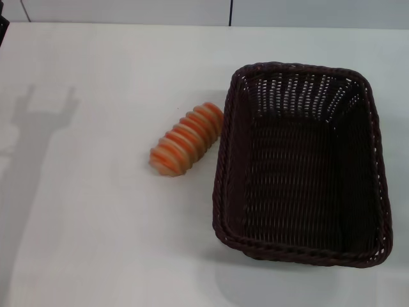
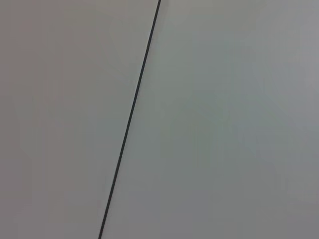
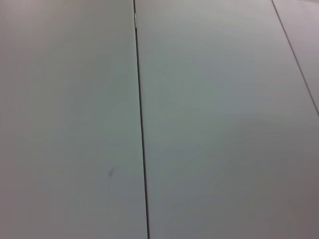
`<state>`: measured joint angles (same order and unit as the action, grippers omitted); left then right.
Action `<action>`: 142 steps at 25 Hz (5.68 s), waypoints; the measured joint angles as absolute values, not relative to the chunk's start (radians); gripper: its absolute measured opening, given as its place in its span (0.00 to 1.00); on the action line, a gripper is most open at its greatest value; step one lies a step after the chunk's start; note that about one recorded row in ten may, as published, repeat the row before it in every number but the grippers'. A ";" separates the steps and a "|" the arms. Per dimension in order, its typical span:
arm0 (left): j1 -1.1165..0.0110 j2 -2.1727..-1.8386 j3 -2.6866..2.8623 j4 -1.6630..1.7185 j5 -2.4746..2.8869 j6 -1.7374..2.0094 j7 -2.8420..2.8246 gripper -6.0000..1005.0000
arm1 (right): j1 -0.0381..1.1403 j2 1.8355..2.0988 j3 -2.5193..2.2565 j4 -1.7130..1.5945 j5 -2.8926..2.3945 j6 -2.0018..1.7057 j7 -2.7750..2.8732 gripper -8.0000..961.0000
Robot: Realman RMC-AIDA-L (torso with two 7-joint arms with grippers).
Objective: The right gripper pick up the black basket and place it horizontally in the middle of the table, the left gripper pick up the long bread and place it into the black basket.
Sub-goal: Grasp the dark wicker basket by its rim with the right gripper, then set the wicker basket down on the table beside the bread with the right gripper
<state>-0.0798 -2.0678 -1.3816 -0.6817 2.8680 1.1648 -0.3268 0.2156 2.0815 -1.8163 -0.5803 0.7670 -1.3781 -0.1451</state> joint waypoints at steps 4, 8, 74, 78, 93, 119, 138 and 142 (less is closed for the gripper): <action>-0.095 -2.067 -1.401 -0.672 2.866 1.158 -0.329 0.84 | 0.188 2.081 -1.826 -0.652 0.755 -1.305 -0.145 0.78; -0.103 -2.066 -1.422 -0.652 2.864 1.143 -0.341 0.84 | 0.183 2.078 -1.823 -0.694 0.754 -1.223 -0.137 0.78; -0.030 -2.051 -1.509 -0.765 2.841 1.159 -0.364 0.84 | 0.086 2.079 -1.395 -1.961 0.636 1.374 0.070 0.78; -0.031 -2.048 -1.511 -0.741 2.841 1.188 -0.366 0.84 | 0.087 2.079 -1.421 -1.934 0.627 1.381 0.097 0.78; -0.022 -2.041 -1.511 -0.725 2.841 1.240 -0.367 0.84 | 0.104 2.079 -1.467 -1.873 0.606 1.388 0.127 0.78; -0.014 -2.047 -1.532 -0.715 2.841 1.278 -0.393 0.84 | 0.124 2.080 -1.556 -1.731 0.575 1.294 0.135 0.65; -0.009 -2.047 -1.538 -0.723 2.841 1.287 -0.392 0.84 | 0.123 2.077 -1.581 -1.788 0.534 1.216 0.101 0.16; -0.012 -2.055 -1.562 -0.724 2.841 1.279 -0.383 0.84 | 0.065 2.078 -1.614 -1.924 0.435 1.086 0.073 0.16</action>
<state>-0.0121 -2.0548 -1.5618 -0.7244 2.8408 1.2790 -0.3826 0.0650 2.0780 -1.6136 -1.9240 0.4349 1.0860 0.0728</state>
